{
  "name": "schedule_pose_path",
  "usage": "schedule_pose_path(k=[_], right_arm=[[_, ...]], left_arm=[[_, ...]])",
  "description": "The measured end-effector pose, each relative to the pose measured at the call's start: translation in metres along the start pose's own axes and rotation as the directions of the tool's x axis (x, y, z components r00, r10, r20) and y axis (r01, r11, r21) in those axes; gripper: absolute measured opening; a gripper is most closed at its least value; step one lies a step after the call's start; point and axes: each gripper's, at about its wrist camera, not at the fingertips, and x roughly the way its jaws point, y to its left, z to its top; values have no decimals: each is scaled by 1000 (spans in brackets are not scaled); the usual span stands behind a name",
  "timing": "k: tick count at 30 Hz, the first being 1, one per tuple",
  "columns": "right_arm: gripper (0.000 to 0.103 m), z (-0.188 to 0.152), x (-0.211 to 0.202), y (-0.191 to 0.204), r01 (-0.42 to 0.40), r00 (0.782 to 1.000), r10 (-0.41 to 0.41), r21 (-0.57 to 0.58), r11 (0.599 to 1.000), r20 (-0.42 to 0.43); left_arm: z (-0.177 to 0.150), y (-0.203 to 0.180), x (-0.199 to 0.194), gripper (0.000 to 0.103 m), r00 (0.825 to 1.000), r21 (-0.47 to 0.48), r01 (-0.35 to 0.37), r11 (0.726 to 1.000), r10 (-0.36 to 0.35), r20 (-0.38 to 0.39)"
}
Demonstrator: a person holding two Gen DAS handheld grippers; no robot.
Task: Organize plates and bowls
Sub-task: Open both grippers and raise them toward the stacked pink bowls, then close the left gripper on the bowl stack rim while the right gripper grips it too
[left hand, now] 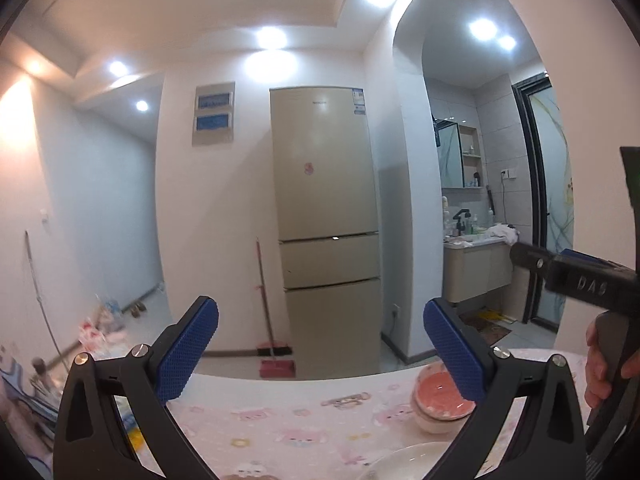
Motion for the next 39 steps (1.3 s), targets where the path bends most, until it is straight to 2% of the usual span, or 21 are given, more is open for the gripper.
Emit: schedule_pose_path(k=[5, 7, 8, 10, 12, 14, 15, 17, 20, 23, 25, 26, 28, 30, 32, 34, 37, 39], right_arm=[[103, 10, 10, -37, 57, 998, -56, 77, 995, -12], [103, 3, 23, -59, 58, 996, -50, 131, 990, -67], [103, -3, 29, -68, 63, 994, -49, 154, 986, -95], [103, -15, 48, -90, 91, 983, -54, 207, 974, -176], [103, -27, 64, -110, 113, 973, -57, 249, 962, -223], [103, -41, 83, -130, 135, 957, -45, 302, 944, -288], [103, -48, 93, -138, 133, 948, -24, 326, 936, -319], [103, -67, 116, -152, 104, 920, 58, 386, 916, -386], [103, -98, 146, -162, 55, 868, 193, 477, 877, -457], [101, -129, 170, -158, 33, 817, 283, 531, 847, -502], [93, -147, 183, -154, 25, 782, 320, 540, 841, -534], [90, -157, 190, -151, 27, 763, 333, 543, 839, -553], [86, -170, 198, -148, 25, 735, 356, 547, 837, -578], [81, -180, 205, -144, 26, 716, 362, 540, 841, -598], [79, -190, 210, -141, 27, 700, 370, 540, 841, -611], [77, -201, 215, -140, 30, 683, 401, 571, 820, -611], [68, -218, 220, -143, 51, 664, 430, 612, 789, -611], [67, -225, 224, -143, 72, 656, 419, 604, 794, -628]], left_arm=[[9, -34, 35, 102, 996, 20, 63, 998, -61, -60], [10, -50, 56, 102, 986, 22, 116, 993, -113, -119], [9, -58, 69, 102, 975, 16, 143, 990, -138, -173], [-2, -73, 99, 102, 937, -8, 178, 984, -172, -304], [-14, -85, 120, 102, 915, -12, 171, 985, -163, -368], [-29, -96, 146, 102, 885, -14, 155, 988, -145, -443], [-36, -97, 158, 102, 862, -39, 162, 986, -161, -481], [-55, -94, 184, 102, 797, -150, 179, 972, -233, -558], [-90, -80, 211, 102, 712, -327, 173, 929, -348, -610], [-126, -72, 229, 91, 627, -423, 166, 891, -427, -652], [-141, -67, 237, 82, 593, -467, 141, 873, -452, -667], [-148, -64, 240, 80, 577, -496, 124, 859, -469, -668], [-161, -59, 245, 75, 542, -565, 107, 818, -524, -657], [-171, -57, 248, 71, 513, -624, 91, 776, -573, -639], [-173, -56, 248, 67, 494, -647, 85, 758, -596, -633], [-174, -57, 249, 63, 478, -657, 83, 750, -608, -634], [-178, -54, 252, 62, 466, -691, 64, 720, -634, -617], [-182, -51, 250, 62, 472, -720, 41, 692, -649, -597]])
